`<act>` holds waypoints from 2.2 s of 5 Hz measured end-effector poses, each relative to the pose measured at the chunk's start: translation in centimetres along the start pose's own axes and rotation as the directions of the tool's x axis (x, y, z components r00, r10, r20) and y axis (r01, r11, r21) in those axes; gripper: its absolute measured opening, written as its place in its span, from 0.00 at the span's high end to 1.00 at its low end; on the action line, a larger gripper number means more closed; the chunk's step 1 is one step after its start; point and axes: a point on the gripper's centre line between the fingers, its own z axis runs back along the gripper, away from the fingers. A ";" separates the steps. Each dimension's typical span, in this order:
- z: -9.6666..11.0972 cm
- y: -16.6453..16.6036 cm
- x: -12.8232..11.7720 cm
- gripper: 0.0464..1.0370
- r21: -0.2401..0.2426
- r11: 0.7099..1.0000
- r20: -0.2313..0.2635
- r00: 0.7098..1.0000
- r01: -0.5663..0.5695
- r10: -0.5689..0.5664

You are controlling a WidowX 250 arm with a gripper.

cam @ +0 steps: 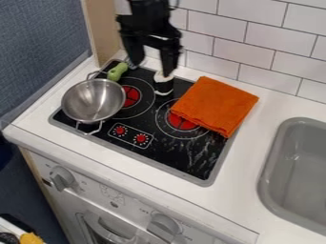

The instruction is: Move the orange cloth to the lower right side of the stove

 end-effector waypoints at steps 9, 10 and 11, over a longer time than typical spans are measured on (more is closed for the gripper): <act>-8.7 -8.0 -4.6 0.04 0.001 0.985 -0.145 0.974 0.174 -0.172; -7.9 -8.7 -8.2 0.04 -0.011 0.980 -0.174 0.964 0.201 -0.199; -7.6 -9.1 -10.1 0.04 -0.014 0.977 -0.187 0.959 0.215 -0.213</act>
